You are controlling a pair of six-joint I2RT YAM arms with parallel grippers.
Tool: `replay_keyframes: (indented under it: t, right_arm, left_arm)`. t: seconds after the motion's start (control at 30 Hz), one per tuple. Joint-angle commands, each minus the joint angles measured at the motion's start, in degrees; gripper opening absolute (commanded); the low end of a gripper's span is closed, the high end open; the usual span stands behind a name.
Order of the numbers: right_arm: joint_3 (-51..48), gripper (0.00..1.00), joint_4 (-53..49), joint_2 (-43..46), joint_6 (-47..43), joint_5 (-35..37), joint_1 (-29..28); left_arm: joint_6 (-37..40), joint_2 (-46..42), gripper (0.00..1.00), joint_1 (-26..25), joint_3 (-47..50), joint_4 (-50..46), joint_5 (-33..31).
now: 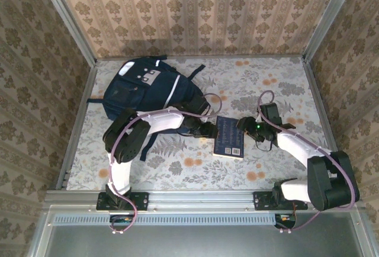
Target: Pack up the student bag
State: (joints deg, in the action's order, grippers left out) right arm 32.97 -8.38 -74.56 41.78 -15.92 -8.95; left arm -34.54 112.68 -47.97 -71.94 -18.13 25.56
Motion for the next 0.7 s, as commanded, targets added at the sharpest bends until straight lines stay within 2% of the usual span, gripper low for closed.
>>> replay_keyframes:
  t: [0.0,0.17,0.53,0.67]
  right_arm:
    - [-1.5,0.51,-0.4,-2.3,-0.5,-0.2,-0.4]
    - [-1.8,0.47,1.2,-5.5,-0.6,-3.6,-1.6]
    - [-2.5,0.48,9.0,-12.9,2.2,-11.8,-4.9]
    - [-2.5,0.49,10.1,-13.6,2.7,-11.6,-5.9]
  left_arm:
    - [-0.3,1.7,0.45,-0.3,-2.1,0.8,2.1]
    - [-0.2,2.3,0.45,-0.6,-3.2,0.7,2.9]
    - [-0.1,3.9,0.47,-1.3,-6.6,0.7,6.7]
    - [-0.6,3.7,0.37,-1.3,-6.7,1.8,8.2]
